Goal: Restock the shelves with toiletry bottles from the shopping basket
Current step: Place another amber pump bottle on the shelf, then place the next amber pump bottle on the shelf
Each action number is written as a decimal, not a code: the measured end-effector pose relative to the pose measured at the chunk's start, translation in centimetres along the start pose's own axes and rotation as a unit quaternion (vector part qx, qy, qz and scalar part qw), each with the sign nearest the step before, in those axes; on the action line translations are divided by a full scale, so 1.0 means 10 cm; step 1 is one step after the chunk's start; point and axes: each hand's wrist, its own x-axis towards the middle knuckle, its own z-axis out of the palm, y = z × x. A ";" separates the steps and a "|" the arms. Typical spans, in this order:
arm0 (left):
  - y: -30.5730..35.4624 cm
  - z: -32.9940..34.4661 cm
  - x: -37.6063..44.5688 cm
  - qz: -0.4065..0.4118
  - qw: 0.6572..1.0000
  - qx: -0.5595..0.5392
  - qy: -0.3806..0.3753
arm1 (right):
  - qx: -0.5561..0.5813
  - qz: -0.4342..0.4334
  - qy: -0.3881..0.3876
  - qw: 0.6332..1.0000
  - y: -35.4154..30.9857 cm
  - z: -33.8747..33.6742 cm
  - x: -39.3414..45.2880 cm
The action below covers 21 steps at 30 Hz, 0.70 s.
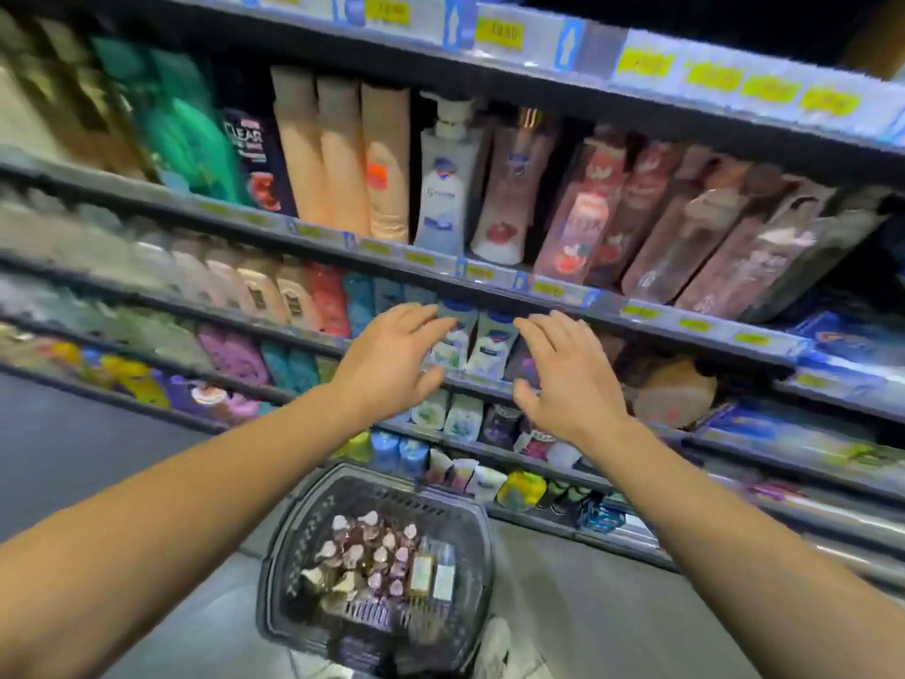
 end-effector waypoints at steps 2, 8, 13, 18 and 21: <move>-0.15 0.20 -0.28 -0.012 0.999 -0.010 -0.032 | 0.016 -0.004 -0.032 0.999 -0.19 0.27 -0.08; -0.48 0.81 -1.01 -0.062 0.990 -0.063 -0.108 | 0.079 -0.025 -0.122 0.989 -0.63 1.03 -0.39; -0.63 1.51 -1.55 -0.133 0.967 -0.133 -0.173 | 0.117 -0.009 -0.243 0.963 -0.81 1.89 -0.72; -0.70 2.29 -2.06 -0.212 0.940 -0.150 -0.223 | 0.194 0.077 -0.299 0.931 -0.91 2.78 -1.10; -0.74 2.77 -2.25 -0.232 0.928 -0.157 -0.244 | 0.179 0.101 -0.344 0.916 -0.90 3.33 -1.27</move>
